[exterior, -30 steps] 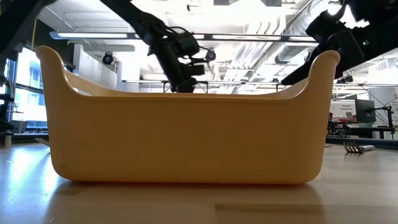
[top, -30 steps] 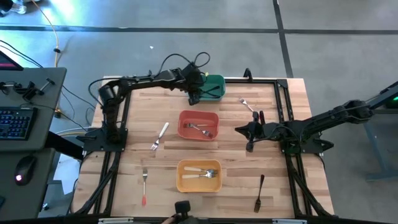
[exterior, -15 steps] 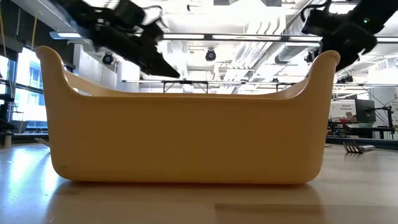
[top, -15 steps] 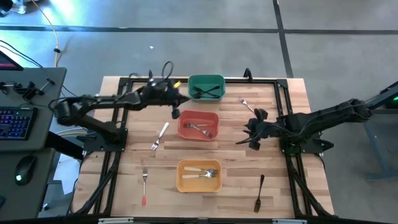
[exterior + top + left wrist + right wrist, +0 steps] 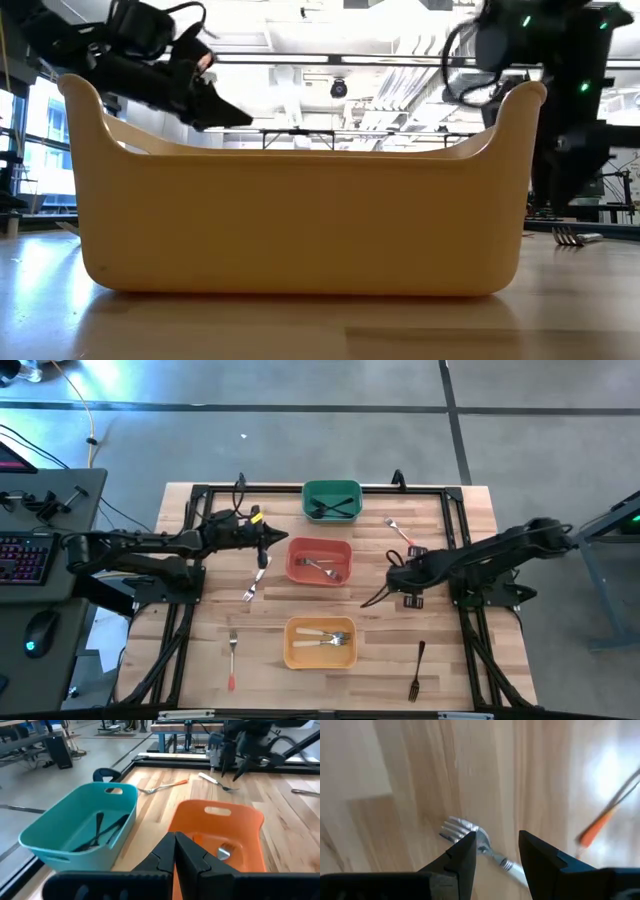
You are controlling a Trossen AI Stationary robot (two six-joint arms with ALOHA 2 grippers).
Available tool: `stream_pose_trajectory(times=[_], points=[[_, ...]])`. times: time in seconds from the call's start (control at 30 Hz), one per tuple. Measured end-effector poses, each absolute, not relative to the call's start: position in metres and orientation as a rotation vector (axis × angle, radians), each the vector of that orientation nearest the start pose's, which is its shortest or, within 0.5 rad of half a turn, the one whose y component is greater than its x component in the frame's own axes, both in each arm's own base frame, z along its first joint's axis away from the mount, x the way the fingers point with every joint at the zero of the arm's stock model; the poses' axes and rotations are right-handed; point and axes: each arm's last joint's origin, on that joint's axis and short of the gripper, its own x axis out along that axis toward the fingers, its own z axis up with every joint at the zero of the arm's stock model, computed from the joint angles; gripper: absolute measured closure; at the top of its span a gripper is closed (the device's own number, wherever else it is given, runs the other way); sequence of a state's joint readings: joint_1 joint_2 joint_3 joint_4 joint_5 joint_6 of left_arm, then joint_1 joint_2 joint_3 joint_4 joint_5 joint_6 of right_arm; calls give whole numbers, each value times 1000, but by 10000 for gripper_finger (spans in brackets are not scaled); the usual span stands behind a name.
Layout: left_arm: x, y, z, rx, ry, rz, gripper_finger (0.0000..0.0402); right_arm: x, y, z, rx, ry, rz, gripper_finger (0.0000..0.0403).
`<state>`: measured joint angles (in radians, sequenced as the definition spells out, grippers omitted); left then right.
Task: Sort silverware by color (type)
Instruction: Put the white fork into the yellow bin
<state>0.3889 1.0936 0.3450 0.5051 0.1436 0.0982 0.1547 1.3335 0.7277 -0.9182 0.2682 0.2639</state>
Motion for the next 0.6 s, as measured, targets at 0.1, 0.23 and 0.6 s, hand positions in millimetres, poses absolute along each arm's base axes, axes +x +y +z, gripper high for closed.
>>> stream_pose_trajectory(times=[0.1,0.23,0.6], points=[[194,75,186,44,237,232,401,200,18,163,-73,1540,-285,272],[192,76,187,41,231,244,401,204,10,153,-45,1606,-304,272],[192,76,186,35,234,244,401,203,3,136,-25,1754,-301,273]])
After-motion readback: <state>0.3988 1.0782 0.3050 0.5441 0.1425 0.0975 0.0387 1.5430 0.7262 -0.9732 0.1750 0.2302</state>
